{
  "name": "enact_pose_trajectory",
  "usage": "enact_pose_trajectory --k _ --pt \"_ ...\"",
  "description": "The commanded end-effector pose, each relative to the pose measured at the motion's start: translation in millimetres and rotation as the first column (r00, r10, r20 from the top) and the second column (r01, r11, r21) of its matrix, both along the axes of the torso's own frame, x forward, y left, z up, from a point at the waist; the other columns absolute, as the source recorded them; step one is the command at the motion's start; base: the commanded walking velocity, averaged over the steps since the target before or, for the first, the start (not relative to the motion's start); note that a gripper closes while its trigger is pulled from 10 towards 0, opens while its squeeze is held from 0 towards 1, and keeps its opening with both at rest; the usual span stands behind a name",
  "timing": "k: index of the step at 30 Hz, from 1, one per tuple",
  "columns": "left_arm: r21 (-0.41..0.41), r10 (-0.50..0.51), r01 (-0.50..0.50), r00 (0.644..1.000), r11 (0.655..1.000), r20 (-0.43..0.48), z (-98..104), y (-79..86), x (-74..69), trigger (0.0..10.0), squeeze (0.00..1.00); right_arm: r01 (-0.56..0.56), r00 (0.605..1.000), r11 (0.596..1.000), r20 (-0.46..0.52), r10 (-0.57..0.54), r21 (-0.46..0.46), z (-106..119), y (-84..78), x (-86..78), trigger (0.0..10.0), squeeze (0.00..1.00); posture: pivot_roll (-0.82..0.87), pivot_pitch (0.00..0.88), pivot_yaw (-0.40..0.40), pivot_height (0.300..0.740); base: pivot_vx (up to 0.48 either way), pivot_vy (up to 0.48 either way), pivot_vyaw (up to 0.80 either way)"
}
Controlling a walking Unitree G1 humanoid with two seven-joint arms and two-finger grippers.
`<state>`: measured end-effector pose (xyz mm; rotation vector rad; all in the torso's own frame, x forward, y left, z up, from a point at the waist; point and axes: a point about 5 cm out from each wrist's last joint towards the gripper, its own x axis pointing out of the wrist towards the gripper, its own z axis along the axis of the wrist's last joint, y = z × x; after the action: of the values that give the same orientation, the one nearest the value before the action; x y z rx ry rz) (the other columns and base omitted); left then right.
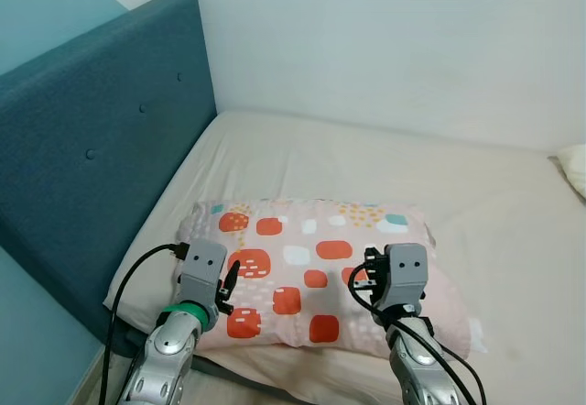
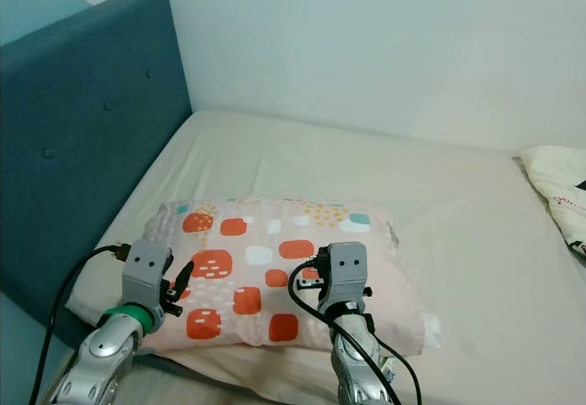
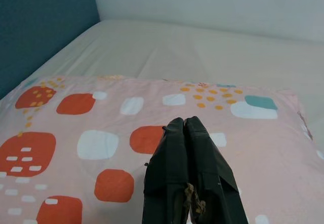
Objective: Clean up the room
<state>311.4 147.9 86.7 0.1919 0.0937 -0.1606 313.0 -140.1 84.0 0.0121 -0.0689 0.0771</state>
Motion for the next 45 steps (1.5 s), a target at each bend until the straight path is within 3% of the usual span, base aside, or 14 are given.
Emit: enact_pose_trajectory --k 1,16,39,45 --pt "0.012 0.002 -0.002 1.0 1.0 -0.009 -4.4 -0.1 -0.4 10.0 0.0 -0.004 1.0 1.0 -0.02 0.004 -0.001 -6.6 0.7 -3.4 10.0 0.0 -0.15 0.018 0.067 0.74 0.0 0.0 0.0" --pt "0.04 -0.016 0.015 1.0 0.999 0.014 -2.4 -0.9 1.1 10.0 0.0 0.003 1.0 1.0 -0.023 -0.003 -0.004 -7.1 -1.3 -0.7 10.0 0.0 -0.14 0.01 0.071 0.74 0.0 0.0 0.0" --pt "0.05 -0.028 0.026 0.999 0.998 0.023 -0.8 -1.0 3.1 10.0 0.0 0.021 0.999 1.0 -0.048 -0.02 0.019 -10.6 -1.2 0.6 10.0 0.0 -0.14 0.014 0.082 0.74 0.0 0.0 -0.78" --pt "0.054 -0.035 0.033 0.999 0.998 0.027 -0.4 -1.2 3.3 10.0 0.0 0.017 0.998 1.0 -0.056 -0.018 -0.015 -10.8 -1.5 2.3 10.0 0.0 -0.14 0.014 0.085 0.74 0.0 0.0 0.0"
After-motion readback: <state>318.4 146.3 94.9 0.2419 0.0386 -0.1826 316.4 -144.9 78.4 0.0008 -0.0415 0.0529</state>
